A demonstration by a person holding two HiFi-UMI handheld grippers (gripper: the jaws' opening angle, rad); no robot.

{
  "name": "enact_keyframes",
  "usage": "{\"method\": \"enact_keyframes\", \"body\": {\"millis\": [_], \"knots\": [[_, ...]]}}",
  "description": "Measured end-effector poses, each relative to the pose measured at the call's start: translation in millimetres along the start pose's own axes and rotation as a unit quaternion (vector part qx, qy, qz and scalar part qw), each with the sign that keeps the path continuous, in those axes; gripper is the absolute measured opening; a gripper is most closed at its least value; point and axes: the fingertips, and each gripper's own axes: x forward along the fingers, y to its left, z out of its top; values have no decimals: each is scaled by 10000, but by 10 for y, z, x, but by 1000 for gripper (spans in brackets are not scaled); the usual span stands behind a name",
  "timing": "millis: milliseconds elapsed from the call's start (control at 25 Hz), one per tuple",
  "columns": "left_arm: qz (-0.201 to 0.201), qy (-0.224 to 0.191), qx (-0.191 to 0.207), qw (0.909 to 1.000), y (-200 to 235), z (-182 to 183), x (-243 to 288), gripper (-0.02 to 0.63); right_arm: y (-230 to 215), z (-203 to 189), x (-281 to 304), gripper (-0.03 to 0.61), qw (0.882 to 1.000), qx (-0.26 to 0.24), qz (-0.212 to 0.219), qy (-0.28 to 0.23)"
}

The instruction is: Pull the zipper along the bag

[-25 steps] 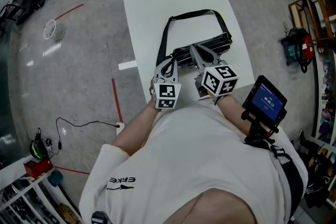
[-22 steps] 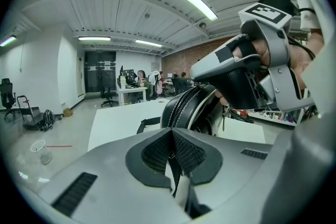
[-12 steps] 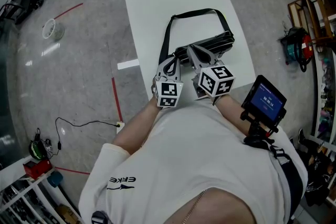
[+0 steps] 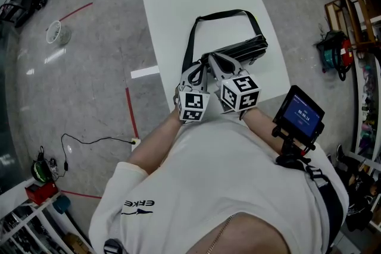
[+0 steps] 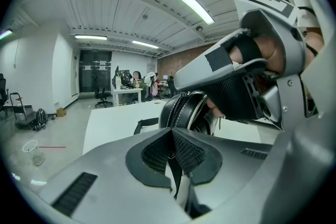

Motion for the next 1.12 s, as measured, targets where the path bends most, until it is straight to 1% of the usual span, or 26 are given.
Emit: {"method": "enact_keyframes", "body": {"millis": [320, 600, 800, 920, 1120], "knots": [[-173, -81, 119, 9997, -107, 53, 48, 3, 48, -111, 46, 10, 9973, -638, -101, 338], [-279, -155, 171, 9993, -59, 57, 8, 3, 165, -164, 138, 11, 9890, -1292, -145, 701], [-519, -299, 62, 9982, 77, -49, -193, 3, 404, -264, 201, 11, 9868, -1370, -86, 861], [-673, -442, 60, 9967, 96, -17, -200, 3, 407, -277, 212, 11, 9841, -1491, -77, 964], [-708, -435, 46, 9965, 97, 18, -166, 3, 366, -299, 237, 11, 9806, -1658, -127, 1038]]}}
